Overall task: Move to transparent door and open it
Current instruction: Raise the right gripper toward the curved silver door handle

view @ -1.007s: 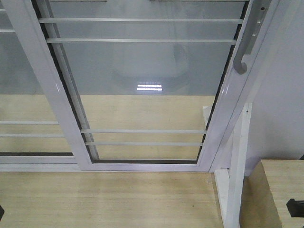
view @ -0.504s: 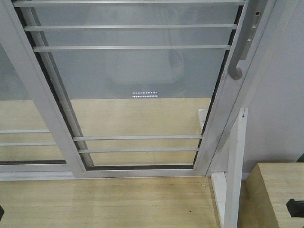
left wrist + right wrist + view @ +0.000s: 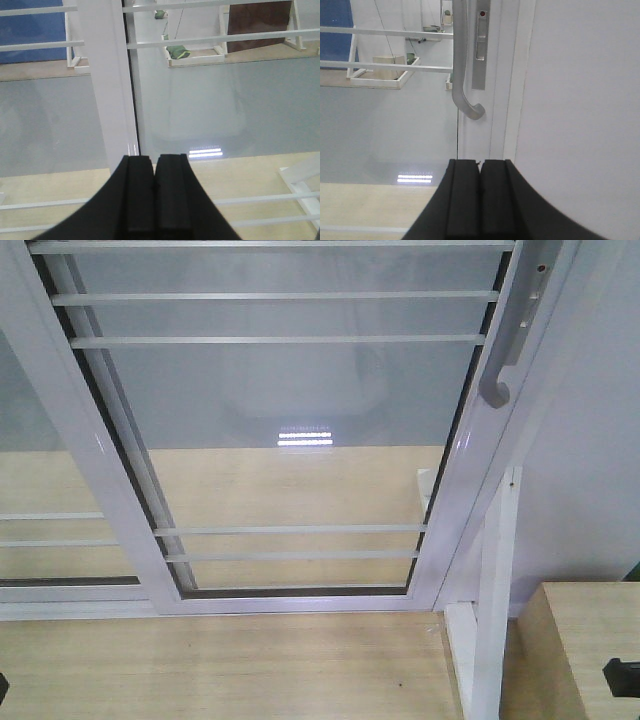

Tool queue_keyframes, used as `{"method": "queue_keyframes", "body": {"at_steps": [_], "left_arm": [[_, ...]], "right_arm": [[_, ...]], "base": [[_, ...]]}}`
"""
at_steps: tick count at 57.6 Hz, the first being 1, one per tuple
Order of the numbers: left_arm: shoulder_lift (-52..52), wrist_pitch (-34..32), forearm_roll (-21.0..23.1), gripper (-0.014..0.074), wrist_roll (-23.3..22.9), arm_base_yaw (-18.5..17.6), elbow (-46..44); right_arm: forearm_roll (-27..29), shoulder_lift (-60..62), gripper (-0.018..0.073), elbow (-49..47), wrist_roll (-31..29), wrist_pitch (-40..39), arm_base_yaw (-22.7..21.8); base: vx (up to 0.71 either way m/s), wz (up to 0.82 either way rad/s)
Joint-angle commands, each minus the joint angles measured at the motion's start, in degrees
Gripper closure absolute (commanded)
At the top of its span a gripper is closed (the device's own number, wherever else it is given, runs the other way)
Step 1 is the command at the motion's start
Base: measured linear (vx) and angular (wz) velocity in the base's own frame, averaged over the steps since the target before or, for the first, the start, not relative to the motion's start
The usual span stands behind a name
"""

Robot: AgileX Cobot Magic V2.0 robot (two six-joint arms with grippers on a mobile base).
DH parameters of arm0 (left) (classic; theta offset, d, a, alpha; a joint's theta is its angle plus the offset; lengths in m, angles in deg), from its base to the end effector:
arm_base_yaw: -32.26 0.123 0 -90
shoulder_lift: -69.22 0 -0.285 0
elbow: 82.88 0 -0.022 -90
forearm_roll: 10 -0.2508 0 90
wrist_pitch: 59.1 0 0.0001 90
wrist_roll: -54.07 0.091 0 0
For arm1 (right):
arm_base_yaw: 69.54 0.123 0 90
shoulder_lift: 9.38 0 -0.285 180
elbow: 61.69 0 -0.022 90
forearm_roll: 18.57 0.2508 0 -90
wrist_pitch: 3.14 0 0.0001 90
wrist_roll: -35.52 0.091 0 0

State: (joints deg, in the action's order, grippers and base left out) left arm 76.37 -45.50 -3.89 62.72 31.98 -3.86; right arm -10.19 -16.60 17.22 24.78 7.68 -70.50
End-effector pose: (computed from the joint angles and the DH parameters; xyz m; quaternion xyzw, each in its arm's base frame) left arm 0.0556 -0.0026 0.1818 0.0280 0.7638 0.0041 0.6448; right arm 0.0563 0.0016 0.1868 -0.0192 0.7478 -0.0098 0.6636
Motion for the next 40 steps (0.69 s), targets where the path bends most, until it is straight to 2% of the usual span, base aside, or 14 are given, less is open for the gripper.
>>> {"method": "queue_keyframes", "body": {"at_steps": [1,24,40], "left_arm": [[-0.83,-4.74,0.22,0.0594,-0.21,-0.32,0.4],[-0.82,-4.89,0.22,0.0594,-0.16,-0.32,0.4],[-0.82,-13.22,0.22,0.0594,-0.15,-0.32,0.4]], "right_arm": [[-0.3,0.33,0.0561,0.28,-0.15,-4.97,-0.35],[-0.3,0.33,0.0561,0.28,-0.15,-5.09,-0.35],[-0.19,0.33,0.0561,0.28,-0.15,-10.5,-0.35]], "base": [[0.0,0.0],[0.0,0.0],[0.0,0.0]]}}
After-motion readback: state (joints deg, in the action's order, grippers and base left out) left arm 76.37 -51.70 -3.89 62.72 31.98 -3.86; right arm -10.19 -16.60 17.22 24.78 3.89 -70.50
